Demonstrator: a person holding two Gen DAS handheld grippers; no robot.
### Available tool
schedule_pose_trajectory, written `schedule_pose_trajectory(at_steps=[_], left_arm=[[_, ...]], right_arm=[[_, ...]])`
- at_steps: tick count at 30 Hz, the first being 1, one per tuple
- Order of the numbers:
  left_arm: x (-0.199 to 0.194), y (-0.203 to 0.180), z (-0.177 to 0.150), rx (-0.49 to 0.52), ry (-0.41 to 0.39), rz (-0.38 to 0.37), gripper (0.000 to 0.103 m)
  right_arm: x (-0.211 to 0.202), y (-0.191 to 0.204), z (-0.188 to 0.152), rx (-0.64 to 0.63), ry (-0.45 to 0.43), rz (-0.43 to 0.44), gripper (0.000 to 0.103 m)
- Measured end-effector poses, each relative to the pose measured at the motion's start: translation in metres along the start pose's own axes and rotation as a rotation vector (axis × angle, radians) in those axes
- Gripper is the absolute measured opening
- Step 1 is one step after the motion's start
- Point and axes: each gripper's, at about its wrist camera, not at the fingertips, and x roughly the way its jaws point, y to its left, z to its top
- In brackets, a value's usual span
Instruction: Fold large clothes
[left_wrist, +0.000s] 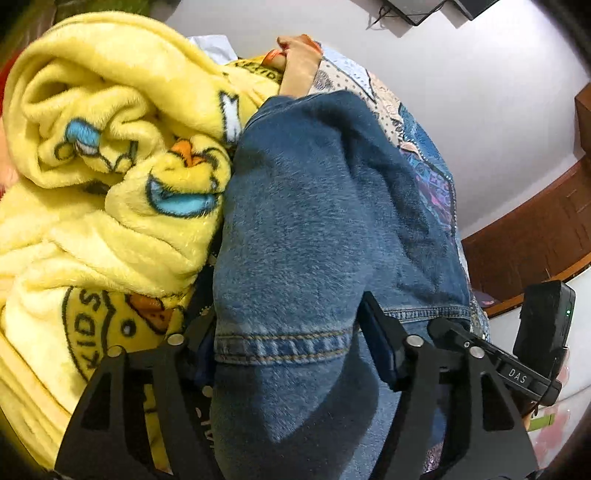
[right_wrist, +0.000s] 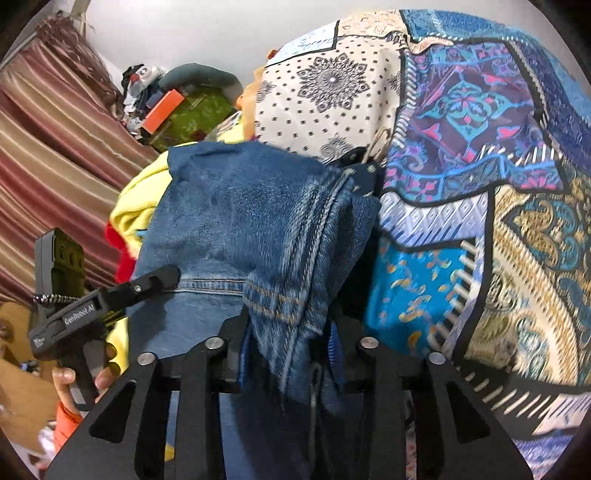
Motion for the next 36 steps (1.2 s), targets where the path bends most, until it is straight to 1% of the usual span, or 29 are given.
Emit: schedule_pose_trajectory(at_steps=[1, 3, 4, 5, 6, 7, 8, 9, 11, 12, 14, 16, 18, 20, 23, 26, 27, 29, 30, 31, 33, 36], left_arm=[[-0.001, -0.002, -0.002, 0.012, -0.002, 0.017, 0.072], [-0.008, -0.010, -0.009, 0.052, -0.010, 0.071, 0.077], [-0.012, -0.016, -0.014, 0.073, -0.013, 0.100, 0.079], [-0.015, -0.020, -0.019, 0.088, -0.013, 0.117, 0.079], [-0.019, -0.026, -0.028, 0.125, -0.004, 0.143, 0.079], [-0.016, -0.019, -0.028, 0.144, -0.005, 0.155, 0.079], [-0.023, -0.024, -0.038, 0.173, -0.013, 0.187, 0.079], [-0.030, -0.025, -0.046, 0.188, -0.022, 0.197, 0.079], [-0.036, -0.026, -0.057, 0.190, -0.012, 0.195, 0.079], [-0.041, -0.027, -0.066, 0.189, -0.001, 0.207, 0.079], [-0.053, -0.030, -0.084, 0.196, -0.011, 0.225, 0.080], [-0.059, -0.033, -0.100, 0.203, 0.021, 0.249, 0.079], [-0.070, -0.042, -0.115, 0.215, 0.020, 0.274, 0.079], [-0.085, -0.051, -0.125, 0.228, -0.003, 0.280, 0.079], [-0.123, -0.076, -0.134, 0.267, -0.085, 0.277, 0.079], [-0.160, -0.103, -0.139, 0.316, -0.179, 0.278, 0.079], [-0.183, -0.117, -0.144, 0.340, -0.232, 0.275, 0.079], [-0.205, -0.135, -0.143, 0.368, -0.302, 0.264, 0.079], [-0.227, -0.149, -0.149, 0.392, -0.362, 0.253, 0.079], [-0.243, -0.157, -0.154, 0.408, -0.408, 0.244, 0.079], [-0.270, -0.175, -0.163, 0.438, -0.498, 0.233, 0.079], [-0.309, -0.196, -0.189, 0.468, -0.625, 0.217, 0.079]], right_arm=[[0.001, 0.000, -0.001, -0.010, 0.005, -0.012, 0.041], [-0.002, 0.000, -0.005, -0.031, 0.012, -0.032, 0.052], [-0.004, 0.000, -0.008, -0.045, 0.017, -0.050, 0.055], [-0.007, 0.000, -0.011, -0.056, 0.021, -0.069, 0.061], [-0.009, -0.001, -0.014, -0.061, 0.018, -0.082, 0.066], [-0.014, -0.002, -0.018, -0.064, 0.021, -0.096, 0.069], [-0.018, -0.003, -0.022, -0.066, 0.031, -0.102, 0.071], [-0.021, -0.004, -0.025, -0.067, 0.037, -0.100, 0.071], [-0.033, -0.003, -0.036, -0.080, 0.045, -0.102, 0.071], [-0.043, -0.002, -0.045, -0.092, 0.042, -0.113, 0.071], [-0.053, 0.000, -0.053, -0.104, 0.042, -0.126, 0.071], [-0.069, 0.003, -0.064, -0.105, 0.039, -0.133, 0.071], [-0.088, 0.009, -0.072, -0.107, 0.021, -0.119, 0.071], [-0.108, 0.017, -0.077, -0.110, -0.013, -0.103, 0.071], [-0.146, 0.036, -0.081, -0.134, -0.090, -0.080, 0.071], [-0.188, 0.061, -0.085, -0.175, -0.187, -0.062, 0.071], [-0.206, 0.072, -0.088, -0.193, -0.228, -0.053, 0.071], [-0.233, 0.089, -0.092, -0.226, -0.299, -0.043, 0.071], [-0.251, 0.099, -0.097, -0.247, -0.349, -0.036, 0.071], [-0.262, 0.106, -0.101, -0.259, -0.380, -0.031, 0.071], [-0.294, 0.124, -0.114, -0.298, -0.474, -0.014, 0.071], [-0.326, 0.142, -0.132, -0.335, -0.579, 0.002, 0.071]])
